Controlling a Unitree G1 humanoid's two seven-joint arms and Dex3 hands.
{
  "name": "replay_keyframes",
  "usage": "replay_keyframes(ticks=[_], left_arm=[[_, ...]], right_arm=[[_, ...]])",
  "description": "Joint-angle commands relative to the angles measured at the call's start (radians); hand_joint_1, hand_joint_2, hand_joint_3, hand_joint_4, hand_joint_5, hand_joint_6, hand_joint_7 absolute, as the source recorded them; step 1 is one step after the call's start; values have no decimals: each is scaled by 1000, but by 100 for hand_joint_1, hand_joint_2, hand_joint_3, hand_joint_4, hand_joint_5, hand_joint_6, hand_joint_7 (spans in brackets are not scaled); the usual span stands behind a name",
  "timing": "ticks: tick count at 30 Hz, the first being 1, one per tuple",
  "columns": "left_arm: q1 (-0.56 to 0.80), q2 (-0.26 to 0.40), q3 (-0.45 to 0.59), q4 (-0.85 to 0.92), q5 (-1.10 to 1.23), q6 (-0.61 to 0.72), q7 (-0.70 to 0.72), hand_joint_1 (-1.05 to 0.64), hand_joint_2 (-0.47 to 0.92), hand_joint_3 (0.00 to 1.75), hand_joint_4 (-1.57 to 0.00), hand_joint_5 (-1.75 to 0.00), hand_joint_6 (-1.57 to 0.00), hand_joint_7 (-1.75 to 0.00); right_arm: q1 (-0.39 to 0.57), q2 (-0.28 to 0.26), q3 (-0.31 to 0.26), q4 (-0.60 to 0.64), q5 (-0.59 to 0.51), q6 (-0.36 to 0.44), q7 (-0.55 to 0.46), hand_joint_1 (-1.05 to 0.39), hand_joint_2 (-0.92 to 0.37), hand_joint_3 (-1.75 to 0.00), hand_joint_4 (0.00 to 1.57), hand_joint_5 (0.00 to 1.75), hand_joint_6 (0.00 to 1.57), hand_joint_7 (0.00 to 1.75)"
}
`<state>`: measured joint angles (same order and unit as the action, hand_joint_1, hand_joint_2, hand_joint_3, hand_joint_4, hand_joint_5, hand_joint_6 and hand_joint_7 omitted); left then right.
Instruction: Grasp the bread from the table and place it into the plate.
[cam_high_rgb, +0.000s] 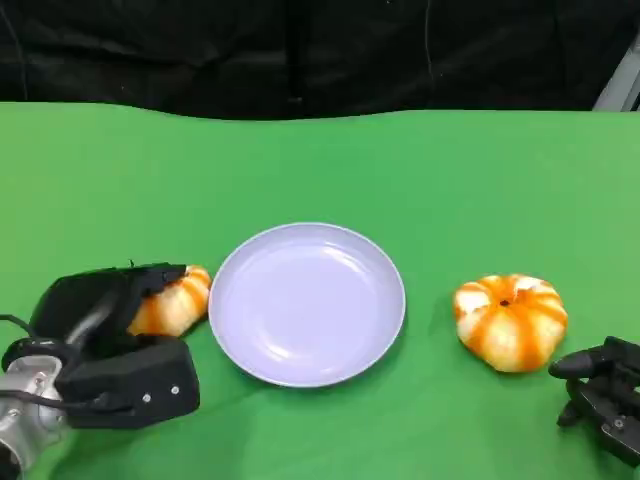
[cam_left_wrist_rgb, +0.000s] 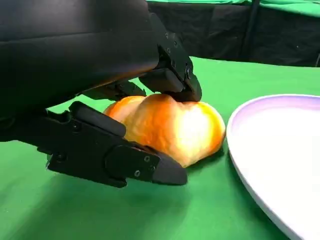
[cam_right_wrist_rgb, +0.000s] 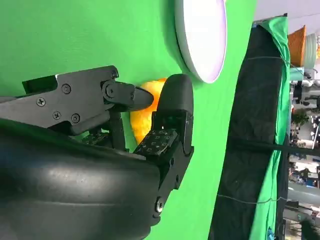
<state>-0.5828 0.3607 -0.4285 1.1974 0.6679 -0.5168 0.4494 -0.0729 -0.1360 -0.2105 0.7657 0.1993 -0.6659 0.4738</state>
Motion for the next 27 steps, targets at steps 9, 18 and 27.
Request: replay_keyframes(ticks=[9,18,27], left_arm=[[5,21,-7,1,-10,-24,-24,0,92,3,-62,-1,-66,-1],[20,-1,10,-2,-11,-3,118,0,92,3,-106,-21,-103,-12],[22,-36,39,21,-36,34,229,-10,91,3,-57,-173,-66,-140]], right_arm=[[-4,-12,0,1,1,-6,-11,-4,-92,-43,67,145,83,83],[-4,-14,1,3,9,-6,-2,-2,-92,-45,66,145,82,82],[-7,-17,-1,13,5,-10,-5,-4,-92,-44,66,145,82,82]])
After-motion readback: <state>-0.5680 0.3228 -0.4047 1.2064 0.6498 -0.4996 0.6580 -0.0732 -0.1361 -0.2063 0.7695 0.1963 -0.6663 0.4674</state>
